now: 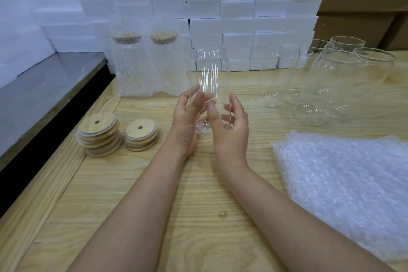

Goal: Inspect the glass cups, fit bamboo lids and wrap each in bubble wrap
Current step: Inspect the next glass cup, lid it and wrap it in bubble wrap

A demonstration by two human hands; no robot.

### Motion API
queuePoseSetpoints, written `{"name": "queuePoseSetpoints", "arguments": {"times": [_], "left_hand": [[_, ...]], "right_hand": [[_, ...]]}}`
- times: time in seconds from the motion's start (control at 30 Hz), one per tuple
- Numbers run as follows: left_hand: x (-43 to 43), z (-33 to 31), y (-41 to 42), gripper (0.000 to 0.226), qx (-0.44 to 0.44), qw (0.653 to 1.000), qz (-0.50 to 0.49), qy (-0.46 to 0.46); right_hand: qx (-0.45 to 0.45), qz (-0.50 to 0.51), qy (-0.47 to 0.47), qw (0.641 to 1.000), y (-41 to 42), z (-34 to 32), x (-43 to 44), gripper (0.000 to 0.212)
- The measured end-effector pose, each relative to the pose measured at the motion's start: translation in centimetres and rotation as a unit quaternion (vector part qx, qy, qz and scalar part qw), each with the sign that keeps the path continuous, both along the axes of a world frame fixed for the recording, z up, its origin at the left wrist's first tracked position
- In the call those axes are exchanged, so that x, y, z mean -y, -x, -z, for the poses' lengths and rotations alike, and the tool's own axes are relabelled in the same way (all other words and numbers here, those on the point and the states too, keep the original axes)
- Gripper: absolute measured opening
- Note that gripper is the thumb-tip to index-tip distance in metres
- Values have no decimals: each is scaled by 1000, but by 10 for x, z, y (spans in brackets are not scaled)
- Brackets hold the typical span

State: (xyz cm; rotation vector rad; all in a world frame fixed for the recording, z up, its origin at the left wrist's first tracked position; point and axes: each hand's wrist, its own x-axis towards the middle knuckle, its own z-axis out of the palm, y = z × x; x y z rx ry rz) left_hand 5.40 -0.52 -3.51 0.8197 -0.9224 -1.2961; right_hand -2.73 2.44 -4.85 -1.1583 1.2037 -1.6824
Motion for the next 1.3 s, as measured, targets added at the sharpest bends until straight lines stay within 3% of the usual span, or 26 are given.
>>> {"name": "queuePoseSetpoints", "arguments": {"times": [0.37,0.57,0.83,1.0,1.2,1.3], "left_hand": [[-1,-2,-5,99,-13,999,48,-8],[3,1,-5,87,42,999,-2,18],[1,4,0,77,138,984,-59,94],[0,6,3,80,186,970,-65,143],[1,10,6,89,225,947,-80,214],[0,12,6,87,269,931,-84,230]], "right_hand": [[52,-38,15,998,-2,0,-4,24],[12,-11,15,1000,1,0,-3,30],[-27,4,32,999,0,-2,-4,64],[-27,12,32,999,3,2,0,48],[16,-14,8,1000,4,1,0,53],[63,-30,2,998,6,1,3,38]]}}
